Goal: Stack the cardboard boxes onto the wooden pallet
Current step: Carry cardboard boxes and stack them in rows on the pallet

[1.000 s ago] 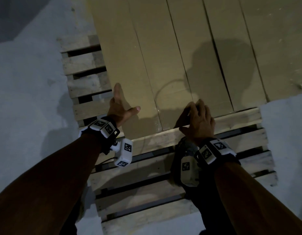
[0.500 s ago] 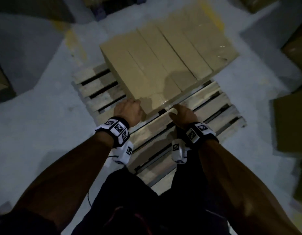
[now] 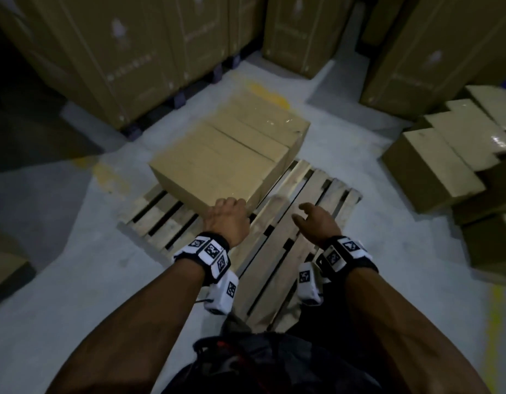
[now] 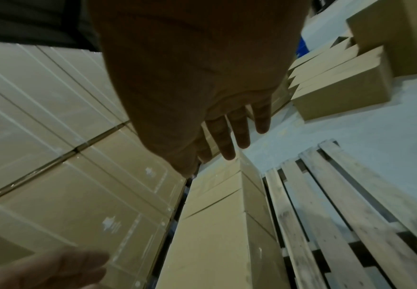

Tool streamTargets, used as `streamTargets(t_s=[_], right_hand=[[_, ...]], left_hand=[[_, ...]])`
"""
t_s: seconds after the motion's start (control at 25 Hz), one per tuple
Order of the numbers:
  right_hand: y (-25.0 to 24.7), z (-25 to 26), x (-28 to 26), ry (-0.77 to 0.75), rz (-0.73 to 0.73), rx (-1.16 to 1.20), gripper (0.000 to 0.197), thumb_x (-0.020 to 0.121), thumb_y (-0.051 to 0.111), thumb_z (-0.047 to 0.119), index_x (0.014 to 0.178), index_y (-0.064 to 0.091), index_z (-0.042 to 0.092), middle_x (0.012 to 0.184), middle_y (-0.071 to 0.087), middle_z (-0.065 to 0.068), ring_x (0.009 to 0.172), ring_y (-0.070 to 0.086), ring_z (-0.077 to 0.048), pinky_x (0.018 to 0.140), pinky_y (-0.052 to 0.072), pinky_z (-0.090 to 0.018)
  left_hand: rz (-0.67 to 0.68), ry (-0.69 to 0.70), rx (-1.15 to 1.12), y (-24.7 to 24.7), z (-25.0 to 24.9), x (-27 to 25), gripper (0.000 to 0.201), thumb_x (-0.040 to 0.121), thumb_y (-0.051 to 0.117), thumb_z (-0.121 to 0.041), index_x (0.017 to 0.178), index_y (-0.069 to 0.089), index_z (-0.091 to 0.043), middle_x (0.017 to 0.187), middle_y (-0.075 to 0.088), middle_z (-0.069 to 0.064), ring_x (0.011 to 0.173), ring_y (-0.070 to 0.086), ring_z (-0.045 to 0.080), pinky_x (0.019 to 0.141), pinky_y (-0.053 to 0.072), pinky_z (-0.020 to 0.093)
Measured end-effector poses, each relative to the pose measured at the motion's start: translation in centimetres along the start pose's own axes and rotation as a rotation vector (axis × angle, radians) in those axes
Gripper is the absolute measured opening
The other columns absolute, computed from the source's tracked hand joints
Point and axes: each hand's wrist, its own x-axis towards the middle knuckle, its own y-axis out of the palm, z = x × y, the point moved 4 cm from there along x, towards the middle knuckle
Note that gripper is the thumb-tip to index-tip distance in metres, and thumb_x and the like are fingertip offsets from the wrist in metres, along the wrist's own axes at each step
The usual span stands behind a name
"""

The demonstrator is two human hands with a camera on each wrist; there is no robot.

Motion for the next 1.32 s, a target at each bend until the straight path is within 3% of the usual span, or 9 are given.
streamTargets(t_s=[0.16,0.36,0.52,0.64,0.92,1.16,1.32], right_hand=[[-2.9,-4.7,-3.0,0.065,-0.081,0.029,0.053,0.102,0.049,0.044,0.145,0.045,0.014,0.142,0.054,-0.014,0.124,0.055,-0.033,0.100,0.048,-0.042],[-7.1,-15.5,-6.5,0.149,-0.167,0.064,0.054,0.101,0.048,0.045,0.146,0.044,0.016,0.142,0.053,-0.015,0.125,0.052,-0.035,0.100,0.046,-0.045],[-9.9,-28.0,-9.5,0.237,-0.174,0.045,0.053,0.101,0.049,0.043,0.147,0.043,0.017,0.143,0.051,-0.014,0.128,0.049,-0.034,0.102,0.044,-0.044],[-13.2,-36.3,-11.8,0.277,-0.187,0.048,0.053,0.101,0.050,0.041,0.147,0.044,0.017,0.144,0.050,-0.013,0.129,0.049,-0.034,0.101,0.043,-0.043],[-20.8,-49.6,-16.5,0.386,-0.297,0.107,0.055,0.101,0.050,0.041,0.150,0.040,0.018,0.148,0.047,-0.012,0.132,0.046,-0.034,0.104,0.041,-0.044],[-25.3,-58.9,-15.9,0.513,-0.344,0.163,0.057,0.100,0.049,0.043,0.151,0.036,0.020,0.152,0.043,-0.011,0.135,0.041,-0.035,0.108,0.038,-0.045],[-29.3,-66.4,-11.8,0.570,-0.374,0.165,0.057,0.100,0.050,0.041,0.151,0.037,0.018,0.151,0.044,-0.011,0.137,0.041,-0.034,0.109,0.038,-0.047]], left_hand=[[-0.035,0.083,0.016,-0.5,-5.6,-0.3,0.046,0.097,0.046,-0.033,0.141,0.042,-0.016,0.140,0.048,0.007,0.127,0.041,0.029,0.104,0.036,0.041],[-0.057,0.173,0.069,2.0,-16.2,-0.1,0.048,0.097,0.046,-0.031,0.143,0.039,-0.018,0.145,0.043,0.005,0.131,0.038,0.027,0.104,0.034,0.038],[0.009,0.245,0.066,7.4,-27.4,1.3,0.056,0.097,0.040,-0.037,0.149,0.035,-0.016,0.153,0.035,0.007,0.138,0.032,0.028,0.108,0.030,0.038],[0.000,0.284,0.075,9.7,-36.2,2.1,0.055,0.097,0.050,-0.035,0.147,0.039,-0.014,0.151,0.039,0.010,0.136,0.036,0.031,0.107,0.036,0.042],[-0.025,0.463,0.049,11.7,-55.5,4.5,0.055,0.097,0.052,-0.035,0.146,0.041,-0.014,0.153,0.038,0.009,0.140,0.033,0.028,0.111,0.033,0.042],[0.035,0.574,0.007,14.3,-67.0,9.4,0.055,0.098,0.050,-0.035,0.148,0.038,-0.015,0.155,0.035,0.007,0.141,0.030,0.027,0.112,0.029,0.040],[0.065,0.623,0.020,16.8,-74.9,16.5,0.054,0.098,0.050,-0.036,0.147,0.038,-0.016,0.154,0.035,0.008,0.141,0.030,0.028,0.111,0.029,0.040]])
